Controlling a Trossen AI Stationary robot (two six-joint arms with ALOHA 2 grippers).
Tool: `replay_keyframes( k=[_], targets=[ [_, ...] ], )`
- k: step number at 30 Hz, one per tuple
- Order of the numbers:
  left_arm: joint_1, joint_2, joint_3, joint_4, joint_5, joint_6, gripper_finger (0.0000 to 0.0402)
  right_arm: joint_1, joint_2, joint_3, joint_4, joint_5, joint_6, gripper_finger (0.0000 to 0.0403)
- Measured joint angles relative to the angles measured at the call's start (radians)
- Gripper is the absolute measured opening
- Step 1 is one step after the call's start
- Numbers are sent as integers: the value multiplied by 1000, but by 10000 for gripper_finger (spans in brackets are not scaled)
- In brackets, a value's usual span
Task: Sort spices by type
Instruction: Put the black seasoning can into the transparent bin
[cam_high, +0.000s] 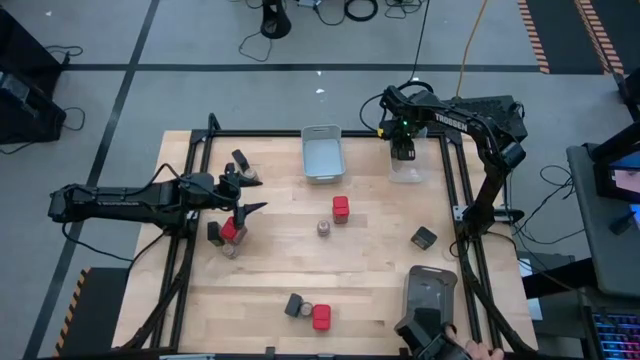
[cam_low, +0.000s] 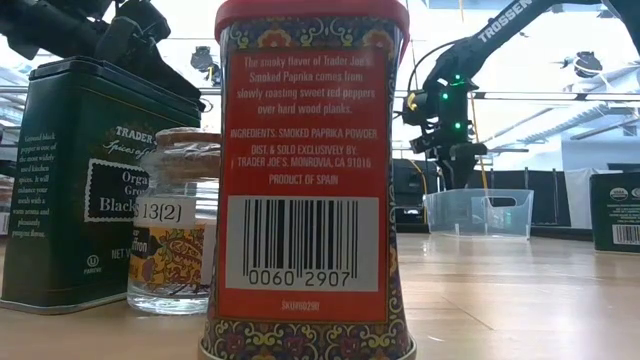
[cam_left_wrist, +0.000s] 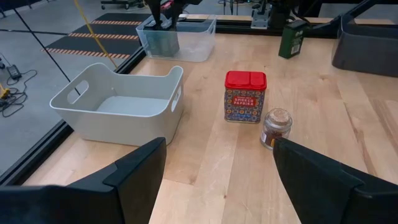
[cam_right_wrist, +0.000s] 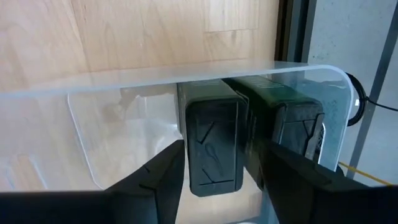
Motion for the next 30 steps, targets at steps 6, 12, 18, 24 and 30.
replay_keyframes(
  k=[6, 12, 18, 24, 30],
  targets=[
    [0, 0, 0, 0, 0, 0, 301, 9, -1, 6, -12, 72, -11, 181],
    [0, 0, 0, 0, 0, -1, 301, 32, -27, 8, -16, 73, -30, 181],
    [0, 0, 0, 1, 0, -3, 301, 69, -90, 8, -17, 79, -35, 181],
    [0, 0, 0, 0, 10, -50, 301, 134, -172, 8, 0, 68, -5, 180],
    [0, 0, 92, -151, 9, -89, 301, 239, -229, 8, 55, 3, 39, 180]
  ],
)
